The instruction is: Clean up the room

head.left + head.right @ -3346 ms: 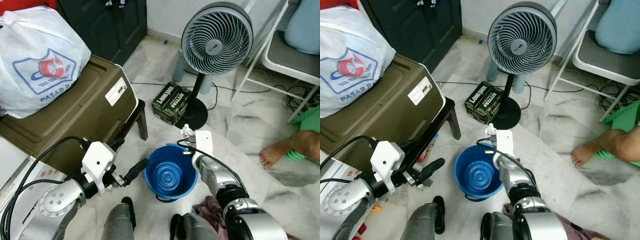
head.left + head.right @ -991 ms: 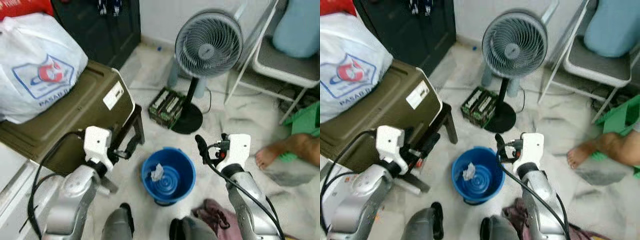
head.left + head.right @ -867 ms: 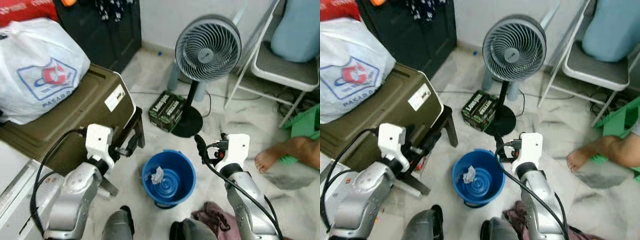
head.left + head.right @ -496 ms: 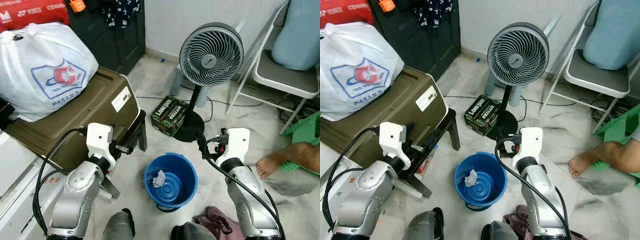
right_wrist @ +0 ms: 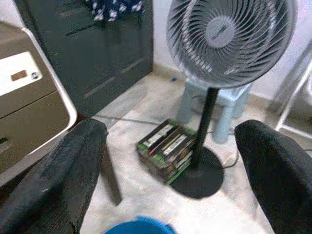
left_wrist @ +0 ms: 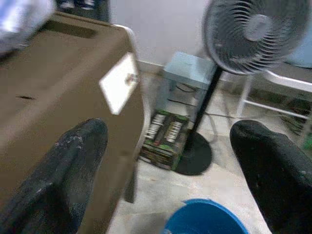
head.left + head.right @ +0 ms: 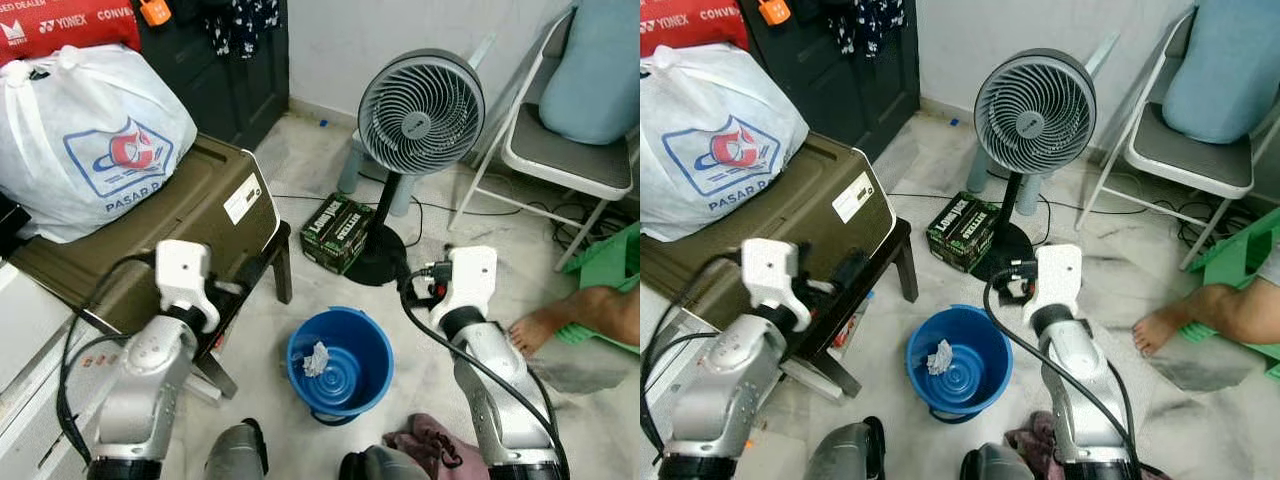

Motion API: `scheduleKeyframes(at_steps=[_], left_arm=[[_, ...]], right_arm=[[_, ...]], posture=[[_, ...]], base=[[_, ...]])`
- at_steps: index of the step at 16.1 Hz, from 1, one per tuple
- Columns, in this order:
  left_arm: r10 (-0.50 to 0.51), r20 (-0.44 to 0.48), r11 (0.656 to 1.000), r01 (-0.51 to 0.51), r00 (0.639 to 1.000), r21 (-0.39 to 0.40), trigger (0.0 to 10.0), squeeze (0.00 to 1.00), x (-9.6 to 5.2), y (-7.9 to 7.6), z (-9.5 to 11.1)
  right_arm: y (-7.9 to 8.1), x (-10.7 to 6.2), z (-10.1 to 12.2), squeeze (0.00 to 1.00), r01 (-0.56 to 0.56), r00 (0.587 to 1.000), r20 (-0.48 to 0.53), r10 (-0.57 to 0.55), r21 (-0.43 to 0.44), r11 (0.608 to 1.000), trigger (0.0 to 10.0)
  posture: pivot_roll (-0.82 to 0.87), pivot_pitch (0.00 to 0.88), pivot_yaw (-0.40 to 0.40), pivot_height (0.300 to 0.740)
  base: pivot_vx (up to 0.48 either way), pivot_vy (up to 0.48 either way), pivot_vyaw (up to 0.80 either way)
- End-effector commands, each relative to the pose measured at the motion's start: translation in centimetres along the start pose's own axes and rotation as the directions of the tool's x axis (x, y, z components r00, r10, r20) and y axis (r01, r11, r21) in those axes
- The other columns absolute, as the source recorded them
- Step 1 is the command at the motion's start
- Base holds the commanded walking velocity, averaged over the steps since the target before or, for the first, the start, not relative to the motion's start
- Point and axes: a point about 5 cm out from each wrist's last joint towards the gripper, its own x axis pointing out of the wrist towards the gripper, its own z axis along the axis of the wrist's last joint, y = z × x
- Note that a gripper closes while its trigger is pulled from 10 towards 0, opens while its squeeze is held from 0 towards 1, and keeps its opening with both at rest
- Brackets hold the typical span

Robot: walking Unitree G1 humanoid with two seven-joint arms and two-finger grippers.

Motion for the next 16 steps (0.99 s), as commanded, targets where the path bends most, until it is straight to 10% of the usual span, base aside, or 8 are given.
scheduleKeyframes(at_steps=[1, 16], left_arm=[[0.057, -0.002, 0.998, -0.057, 0.998, -0.001, 10.0, 0.00, -0.1, 1.1, -0.1], [0.116, 0.051, 0.992, -0.118, 0.992, 0.038, 10.0, 0.00, -0.3, 1.5, -0.3]], right_arm=[[-0.6, -0.1, 1.0, 0.00, 0.033, 0.999, 0.042, -0.032, -0.012, 0.999, 10.0], [-0.6, -0.2, 1.9, 0.00, 0.019, 0.995, 0.102, -0.007, -0.116, 0.993, 10.0]], posture=[[-0.03, 0.087, -0.029, 0.740], [-0.04, 0.079, -0.048, 0.740]], base=[[0.000, 0.000, 0.00], [0.000, 0.000, 0.64]])
